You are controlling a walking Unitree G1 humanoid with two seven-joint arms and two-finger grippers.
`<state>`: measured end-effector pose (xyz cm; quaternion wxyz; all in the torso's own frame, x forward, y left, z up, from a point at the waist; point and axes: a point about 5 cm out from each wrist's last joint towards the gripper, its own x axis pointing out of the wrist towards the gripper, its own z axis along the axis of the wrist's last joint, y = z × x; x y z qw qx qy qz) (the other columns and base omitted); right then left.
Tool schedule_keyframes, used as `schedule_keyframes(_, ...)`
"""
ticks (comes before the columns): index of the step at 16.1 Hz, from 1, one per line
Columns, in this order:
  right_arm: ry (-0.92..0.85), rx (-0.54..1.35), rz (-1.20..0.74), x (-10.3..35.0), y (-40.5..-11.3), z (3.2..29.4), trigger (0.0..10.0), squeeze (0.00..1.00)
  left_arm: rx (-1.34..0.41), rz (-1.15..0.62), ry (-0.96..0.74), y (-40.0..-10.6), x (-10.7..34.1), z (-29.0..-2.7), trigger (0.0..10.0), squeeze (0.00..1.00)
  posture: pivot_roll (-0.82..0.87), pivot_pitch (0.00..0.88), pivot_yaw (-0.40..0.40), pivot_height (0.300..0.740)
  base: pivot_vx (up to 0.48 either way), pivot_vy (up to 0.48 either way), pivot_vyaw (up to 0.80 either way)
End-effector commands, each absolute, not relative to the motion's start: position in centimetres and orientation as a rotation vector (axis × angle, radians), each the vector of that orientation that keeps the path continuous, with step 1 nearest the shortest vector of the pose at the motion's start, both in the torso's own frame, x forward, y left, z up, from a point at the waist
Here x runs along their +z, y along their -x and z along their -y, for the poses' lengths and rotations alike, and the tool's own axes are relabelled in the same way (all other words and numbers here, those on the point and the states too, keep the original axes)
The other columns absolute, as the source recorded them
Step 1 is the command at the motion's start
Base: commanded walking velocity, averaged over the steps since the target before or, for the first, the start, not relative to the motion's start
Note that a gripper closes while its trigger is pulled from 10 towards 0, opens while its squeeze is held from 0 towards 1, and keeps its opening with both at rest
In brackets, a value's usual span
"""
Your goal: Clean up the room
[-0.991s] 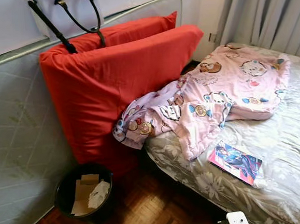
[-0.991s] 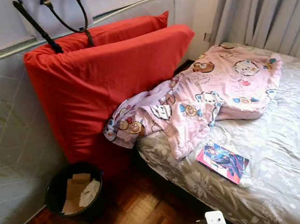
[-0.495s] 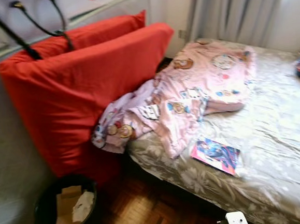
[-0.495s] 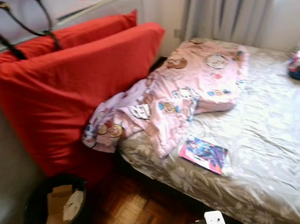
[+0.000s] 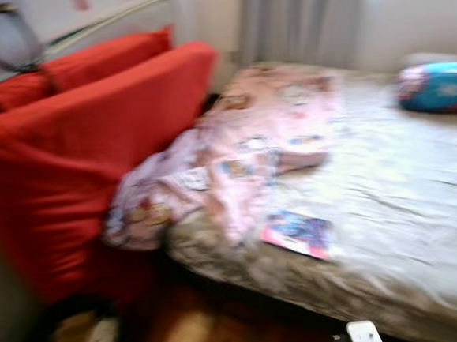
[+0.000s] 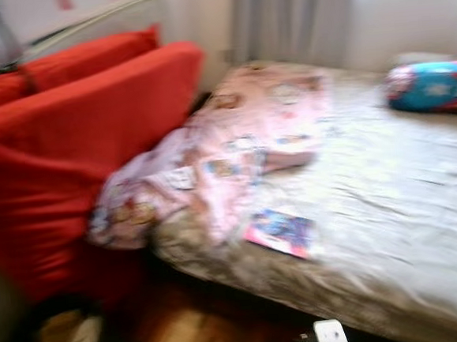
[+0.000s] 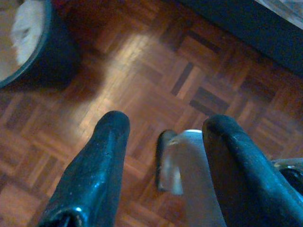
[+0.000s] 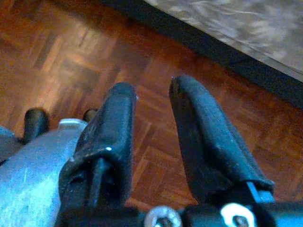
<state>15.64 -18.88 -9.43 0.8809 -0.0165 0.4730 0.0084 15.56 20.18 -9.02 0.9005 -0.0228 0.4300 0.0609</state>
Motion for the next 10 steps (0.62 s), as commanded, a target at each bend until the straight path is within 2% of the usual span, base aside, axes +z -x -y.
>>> schedule_keyframes(1, -0.223, -0.020, -0.872, -6.94, -21.37, 17.25, 10.0, 0.00, 0.096, -0.855, -0.077, -19.61, -7.07, -21.81, 10.0, 0.00, 0.10, 0.000, -0.075, 0.740, 0.000, 0.000, 0.00)
schedule_keyframes(10, -0.222, -0.023, -0.861, -7.00, -21.23, 17.16, 10.0, 0.00, 0.198, -0.822, 0.075, -19.14, -7.25, -21.83, 10.0, 0.00, 0.09, 0.000, -0.063, 0.740, 0.000, 0.000, 0.00)
